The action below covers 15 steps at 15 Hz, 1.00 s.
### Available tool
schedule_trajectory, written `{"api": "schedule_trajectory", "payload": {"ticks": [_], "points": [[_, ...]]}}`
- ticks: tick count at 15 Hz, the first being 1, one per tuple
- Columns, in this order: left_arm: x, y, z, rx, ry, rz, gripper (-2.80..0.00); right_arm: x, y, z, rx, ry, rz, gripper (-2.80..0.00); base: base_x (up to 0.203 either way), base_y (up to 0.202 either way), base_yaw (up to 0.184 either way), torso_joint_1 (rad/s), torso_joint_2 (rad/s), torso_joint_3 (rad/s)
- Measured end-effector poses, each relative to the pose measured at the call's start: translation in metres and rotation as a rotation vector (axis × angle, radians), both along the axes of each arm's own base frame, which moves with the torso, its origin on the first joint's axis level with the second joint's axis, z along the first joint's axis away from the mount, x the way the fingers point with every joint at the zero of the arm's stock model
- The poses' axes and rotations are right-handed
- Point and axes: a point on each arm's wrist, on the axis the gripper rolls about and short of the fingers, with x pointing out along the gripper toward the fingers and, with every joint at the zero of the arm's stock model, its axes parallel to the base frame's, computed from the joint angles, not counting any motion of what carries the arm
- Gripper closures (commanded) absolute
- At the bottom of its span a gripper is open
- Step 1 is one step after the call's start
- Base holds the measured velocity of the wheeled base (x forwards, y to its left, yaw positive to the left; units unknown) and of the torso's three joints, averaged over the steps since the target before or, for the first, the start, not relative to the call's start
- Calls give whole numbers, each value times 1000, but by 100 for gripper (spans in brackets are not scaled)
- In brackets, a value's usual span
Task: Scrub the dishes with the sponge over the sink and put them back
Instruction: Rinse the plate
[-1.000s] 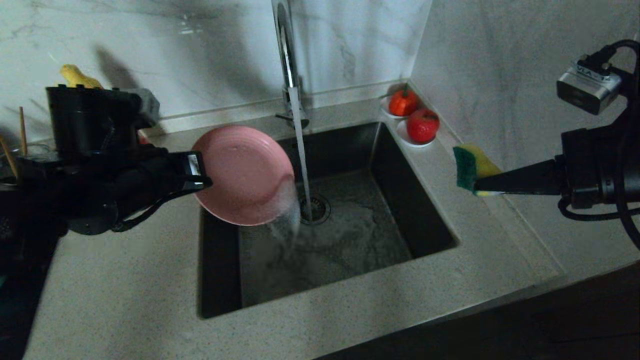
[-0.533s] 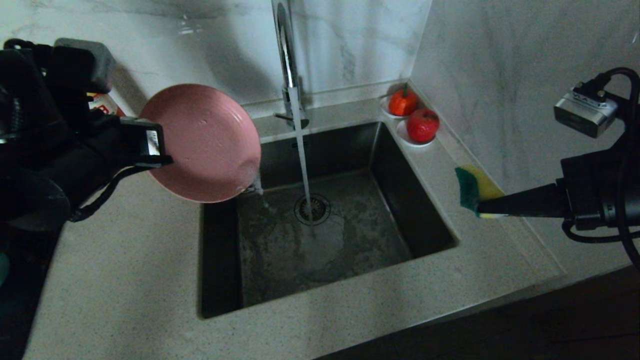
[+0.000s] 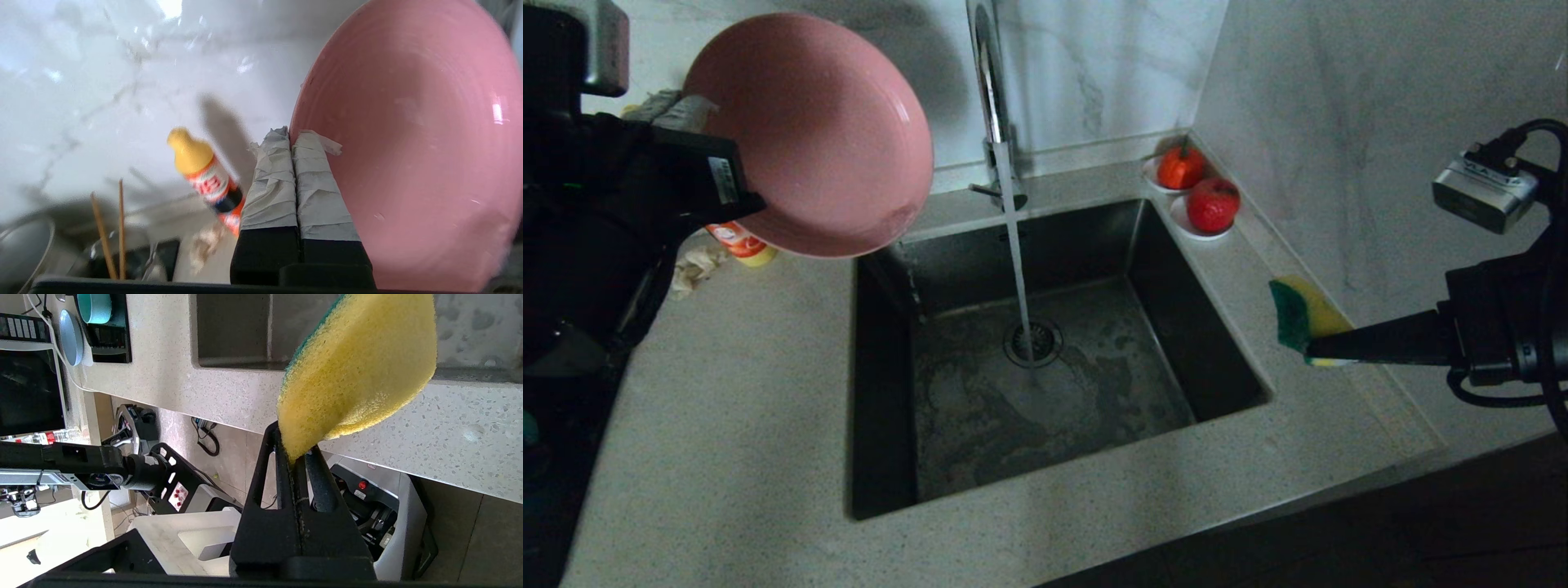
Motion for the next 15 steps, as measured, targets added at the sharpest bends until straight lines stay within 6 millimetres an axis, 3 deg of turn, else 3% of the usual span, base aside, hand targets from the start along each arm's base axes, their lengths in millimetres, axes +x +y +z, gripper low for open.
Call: {"api": "schedule_trajectory", "payload": {"ticks": [3, 7, 11, 15], "points": [[-15, 1, 2, 22, -30, -52, 0, -1, 0, 2, 3, -10, 1, 0, 0, 0, 0, 0, 0, 0], [-24, 4, -12, 40, 20, -61, 0, -1, 0, 3, 5, -15, 2, 0, 0, 0, 0, 0, 0, 0], [-12, 1, -50, 71, 300, -35, 0, -3, -1, 2, 4, -13, 1, 0, 0, 0, 0, 0, 0, 0], [9, 3, -57, -49, 517, -22, 0, -6, -2, -2, 0, -5, 1, 0, 0, 0, 0, 0, 0, 0]]}}
